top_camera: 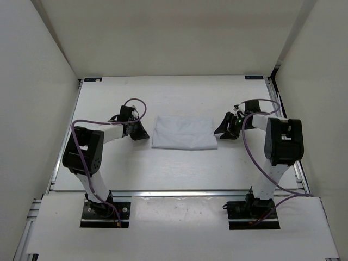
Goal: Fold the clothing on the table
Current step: Fold the skirt
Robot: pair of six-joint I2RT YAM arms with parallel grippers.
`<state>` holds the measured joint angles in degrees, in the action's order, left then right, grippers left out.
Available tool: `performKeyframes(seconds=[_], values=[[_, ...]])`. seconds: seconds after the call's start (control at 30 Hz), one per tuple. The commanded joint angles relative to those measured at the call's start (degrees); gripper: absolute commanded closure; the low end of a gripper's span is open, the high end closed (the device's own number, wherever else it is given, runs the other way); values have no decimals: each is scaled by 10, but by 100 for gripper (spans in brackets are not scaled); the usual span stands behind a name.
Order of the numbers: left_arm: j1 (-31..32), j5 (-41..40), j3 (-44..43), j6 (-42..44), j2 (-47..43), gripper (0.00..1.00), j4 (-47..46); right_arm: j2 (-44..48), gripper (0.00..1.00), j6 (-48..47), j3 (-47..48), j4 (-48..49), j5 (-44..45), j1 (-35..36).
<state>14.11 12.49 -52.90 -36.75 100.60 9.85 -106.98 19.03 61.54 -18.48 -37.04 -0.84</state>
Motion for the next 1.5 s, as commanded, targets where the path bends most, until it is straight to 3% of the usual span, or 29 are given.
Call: performKeyframes(seconds=[0.0,0.2,0.37,0.4,0.47,0.53,0.63,0.9,1.03,1.27,1.47], values=[[7,18,11,-7,8,86,-20,-17,42,0,21,14,-14,6],[24,36,18,-22,17,92,-37,-36,45,25,0,78,-38,26],[27,41,26,-27,14,94,-42,-46,56,82,-48,170,-92,22],[26,46,29,-28,15,94,-41,-48,61,93,-62,197,-108,19],[28,44,34,-29,14,95,-45,-49,89,118,-80,240,-137,15],[32,46,35,-31,14,95,-44,-50,100,137,-96,262,-147,9],[48,45,32,-31,17,95,-45,-29,100,130,-108,243,-137,-14],[120,65,22,-53,35,96,-67,36,100,9,-77,35,-45,-78],[150,75,25,-72,45,96,-79,87,100,-14,-58,-11,11,-84],[146,72,22,-71,41,96,-76,144,100,15,-12,-25,6,6],[139,68,34,-75,28,96,-77,122,100,94,21,31,-35,122]])
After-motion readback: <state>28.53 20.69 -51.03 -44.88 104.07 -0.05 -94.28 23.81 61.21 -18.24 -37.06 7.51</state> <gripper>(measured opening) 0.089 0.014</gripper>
